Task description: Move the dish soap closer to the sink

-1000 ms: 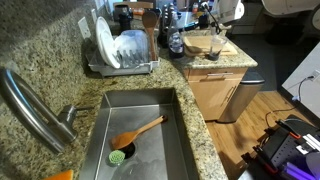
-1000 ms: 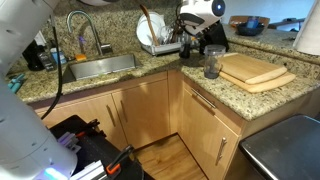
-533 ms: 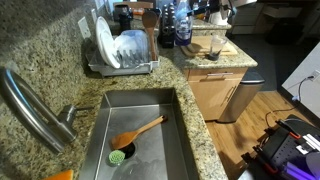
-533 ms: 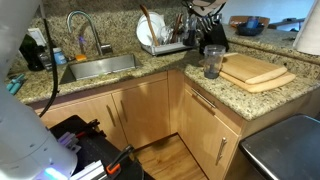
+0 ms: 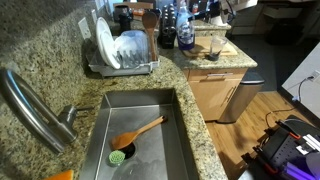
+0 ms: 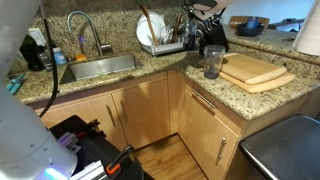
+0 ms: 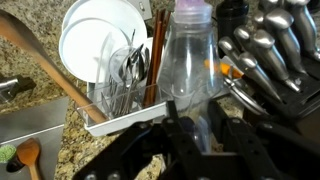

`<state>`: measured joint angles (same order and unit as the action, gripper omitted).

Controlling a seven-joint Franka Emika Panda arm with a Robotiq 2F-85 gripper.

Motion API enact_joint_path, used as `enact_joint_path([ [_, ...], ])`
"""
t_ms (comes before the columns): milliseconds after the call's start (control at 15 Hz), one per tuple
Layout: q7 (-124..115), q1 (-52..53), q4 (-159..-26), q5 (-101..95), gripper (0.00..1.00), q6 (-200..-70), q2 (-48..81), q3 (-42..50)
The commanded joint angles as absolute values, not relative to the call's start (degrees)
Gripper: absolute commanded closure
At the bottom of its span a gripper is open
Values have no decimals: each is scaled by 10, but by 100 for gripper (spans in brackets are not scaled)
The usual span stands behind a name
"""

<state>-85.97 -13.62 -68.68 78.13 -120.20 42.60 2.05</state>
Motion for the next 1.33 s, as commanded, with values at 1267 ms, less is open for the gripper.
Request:
enact_joint_path([
  [1267, -507, -144, -965, 754, 89, -758, 290, 34],
])
